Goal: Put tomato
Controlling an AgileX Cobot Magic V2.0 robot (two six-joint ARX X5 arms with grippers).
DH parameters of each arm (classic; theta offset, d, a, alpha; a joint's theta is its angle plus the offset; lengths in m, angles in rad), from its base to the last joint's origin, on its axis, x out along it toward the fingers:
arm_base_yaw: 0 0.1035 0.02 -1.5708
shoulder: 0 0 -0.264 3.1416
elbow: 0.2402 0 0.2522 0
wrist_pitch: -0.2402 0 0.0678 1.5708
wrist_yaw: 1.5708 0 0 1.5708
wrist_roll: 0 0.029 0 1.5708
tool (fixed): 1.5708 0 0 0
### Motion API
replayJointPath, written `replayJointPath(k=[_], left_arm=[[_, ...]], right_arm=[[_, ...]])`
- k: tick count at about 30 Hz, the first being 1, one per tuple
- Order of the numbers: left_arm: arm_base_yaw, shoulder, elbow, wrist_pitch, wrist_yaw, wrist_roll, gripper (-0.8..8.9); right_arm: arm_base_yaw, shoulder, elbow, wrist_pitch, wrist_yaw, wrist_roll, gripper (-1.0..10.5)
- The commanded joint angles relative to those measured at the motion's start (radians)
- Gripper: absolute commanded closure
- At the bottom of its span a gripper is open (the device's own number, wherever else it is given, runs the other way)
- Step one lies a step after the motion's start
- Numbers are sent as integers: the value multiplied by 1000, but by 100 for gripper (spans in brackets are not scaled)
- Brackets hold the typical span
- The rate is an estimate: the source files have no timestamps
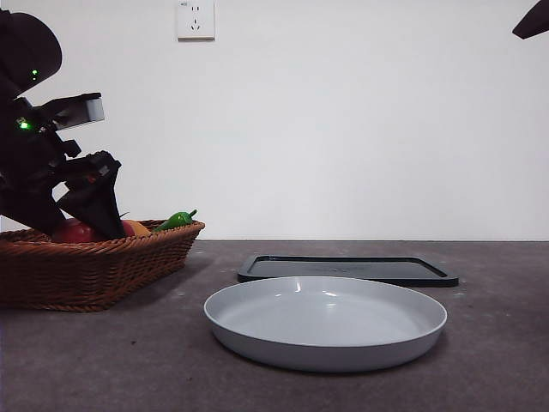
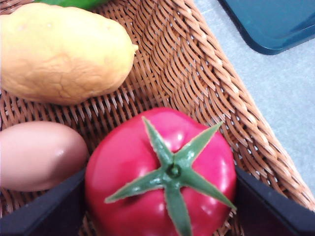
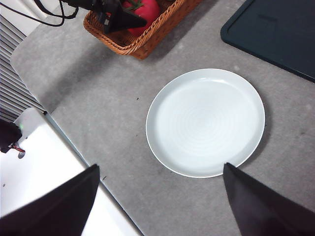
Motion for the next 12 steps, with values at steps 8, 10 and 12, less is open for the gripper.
replayJointPath(k=[8,10,12], left_arm=[[-8,-146,29,8,16,-66,514],[-17,-197,29,7,42,-92,514],[-32,-246,29,2,92,-126,514]], right_arm=[[6,6,19,6,2,-7,546],[6,6,19,6,2,-7,546],[6,6,19,6,2,-8,546]])
